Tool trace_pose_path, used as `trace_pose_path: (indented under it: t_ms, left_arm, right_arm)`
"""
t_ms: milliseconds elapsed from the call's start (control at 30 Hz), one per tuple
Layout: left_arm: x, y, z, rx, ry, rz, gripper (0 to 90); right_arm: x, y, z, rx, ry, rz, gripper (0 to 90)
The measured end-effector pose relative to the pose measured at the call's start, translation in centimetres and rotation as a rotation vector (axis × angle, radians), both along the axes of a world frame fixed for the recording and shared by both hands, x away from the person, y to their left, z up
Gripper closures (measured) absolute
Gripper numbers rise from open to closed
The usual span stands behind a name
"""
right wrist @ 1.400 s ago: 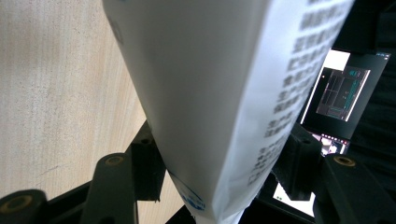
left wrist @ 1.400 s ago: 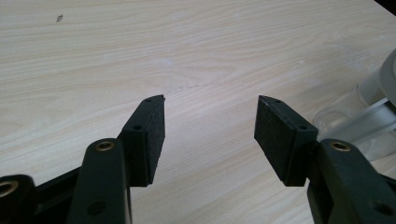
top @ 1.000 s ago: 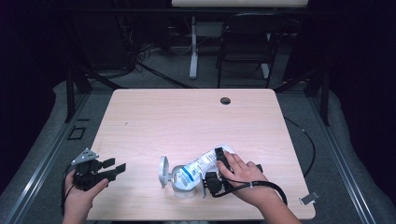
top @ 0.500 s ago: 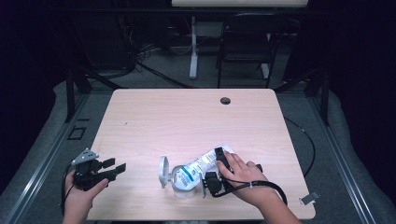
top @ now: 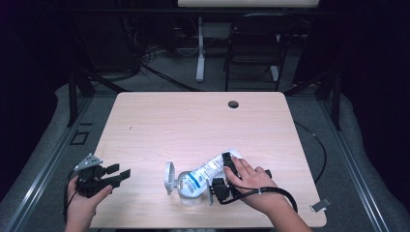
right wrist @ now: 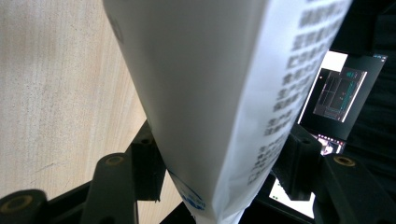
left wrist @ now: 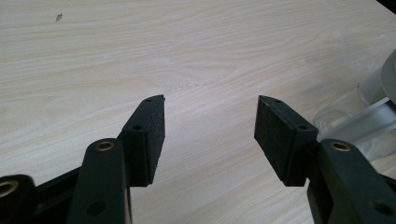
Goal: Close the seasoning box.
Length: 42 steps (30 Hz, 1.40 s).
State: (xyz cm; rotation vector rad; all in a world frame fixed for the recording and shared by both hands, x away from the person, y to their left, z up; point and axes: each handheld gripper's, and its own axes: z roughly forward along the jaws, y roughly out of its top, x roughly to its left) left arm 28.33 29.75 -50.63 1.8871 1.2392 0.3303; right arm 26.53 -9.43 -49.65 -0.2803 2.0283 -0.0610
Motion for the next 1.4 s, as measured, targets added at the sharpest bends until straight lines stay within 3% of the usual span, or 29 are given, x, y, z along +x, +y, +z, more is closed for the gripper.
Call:
trace_pose_path:
  t_ms: [1400]
  left_arm:
    - [0.0, 0.14, 0.01, 0.001, 0.004, 0.001, 43.7]
  right_arm:
    - [-0.08, 0.16, 0.13, -0.025, -0.012, 0.005, 43.9]
